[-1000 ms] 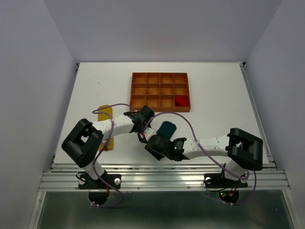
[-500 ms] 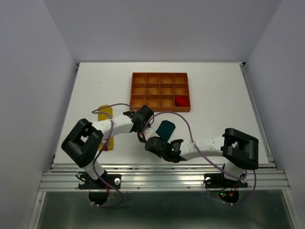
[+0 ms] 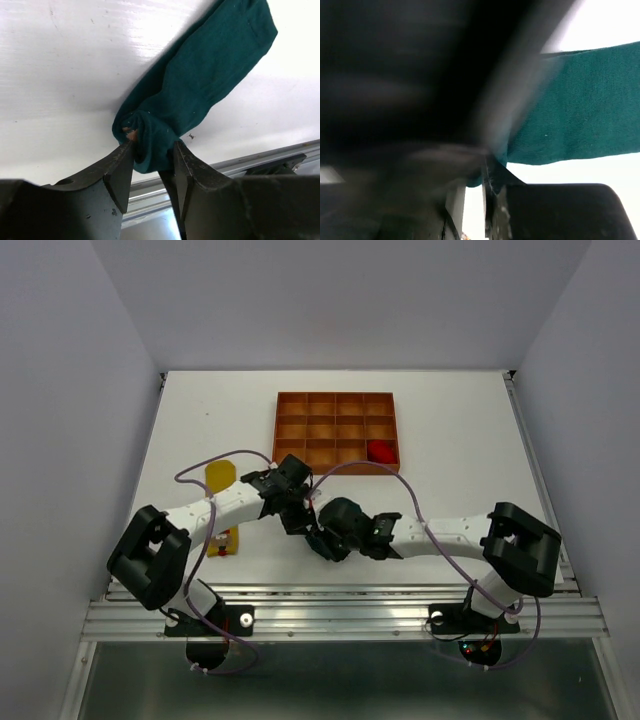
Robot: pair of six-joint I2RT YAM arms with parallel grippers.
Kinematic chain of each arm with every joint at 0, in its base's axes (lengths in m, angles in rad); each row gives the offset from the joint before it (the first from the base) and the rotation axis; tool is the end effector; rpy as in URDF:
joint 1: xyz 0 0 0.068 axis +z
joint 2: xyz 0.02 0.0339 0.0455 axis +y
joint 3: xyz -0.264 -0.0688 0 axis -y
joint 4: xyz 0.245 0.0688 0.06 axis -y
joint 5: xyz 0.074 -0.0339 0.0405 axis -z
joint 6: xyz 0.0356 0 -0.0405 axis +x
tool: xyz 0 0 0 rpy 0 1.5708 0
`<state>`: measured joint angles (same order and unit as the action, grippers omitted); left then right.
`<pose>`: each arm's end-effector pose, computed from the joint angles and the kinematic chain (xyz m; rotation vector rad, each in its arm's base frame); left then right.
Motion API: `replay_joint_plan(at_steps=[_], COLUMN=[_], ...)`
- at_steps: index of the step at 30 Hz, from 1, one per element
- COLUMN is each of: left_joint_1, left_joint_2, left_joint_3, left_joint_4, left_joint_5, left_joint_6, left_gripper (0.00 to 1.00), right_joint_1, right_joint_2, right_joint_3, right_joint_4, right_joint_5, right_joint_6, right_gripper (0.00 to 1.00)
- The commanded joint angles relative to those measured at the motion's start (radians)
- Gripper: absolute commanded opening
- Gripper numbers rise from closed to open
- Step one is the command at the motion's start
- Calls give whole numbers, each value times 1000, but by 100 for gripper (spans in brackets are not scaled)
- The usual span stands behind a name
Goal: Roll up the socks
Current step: Roll the sock at the center of the board.
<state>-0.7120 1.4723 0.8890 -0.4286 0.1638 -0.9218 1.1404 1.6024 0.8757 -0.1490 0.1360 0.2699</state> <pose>0.2153 -0.1935 0.1988 -0.2261 2.7737 -0.7383 0.1384 0.2900 0.1755 -0.9941 2.2835 0.4555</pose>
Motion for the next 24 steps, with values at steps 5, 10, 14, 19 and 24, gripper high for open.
replay_joint_plan(at_steps=[5, 10, 14, 19, 24], left_joint_1=[48, 75, 91, 92, 92], left_joint_2=[-112, -159, -179, -191, -228], left_joint_3=[-44, -84, -111, -136, -162], left_joint_4=[16, 10, 17, 39, 77], left_joint_5=[9, 8, 16, 40, 63], left_joint_6=[23, 26, 35, 54, 72], left_gripper=[48, 48, 48, 48, 48], right_joint_1=[-162, -218, -260, -350, -398], right_joint_2=[-6, 40, 77, 103, 128], right_joint_3=[-15, 2, 14, -1, -17], right_joint_4=[3, 6, 8, 75, 137], right_joint_5=[-387, -511, -579, -765, -901], right_joint_6=[100, 129, 163, 232, 334], right_gripper=[1, 1, 1, 1, 1])
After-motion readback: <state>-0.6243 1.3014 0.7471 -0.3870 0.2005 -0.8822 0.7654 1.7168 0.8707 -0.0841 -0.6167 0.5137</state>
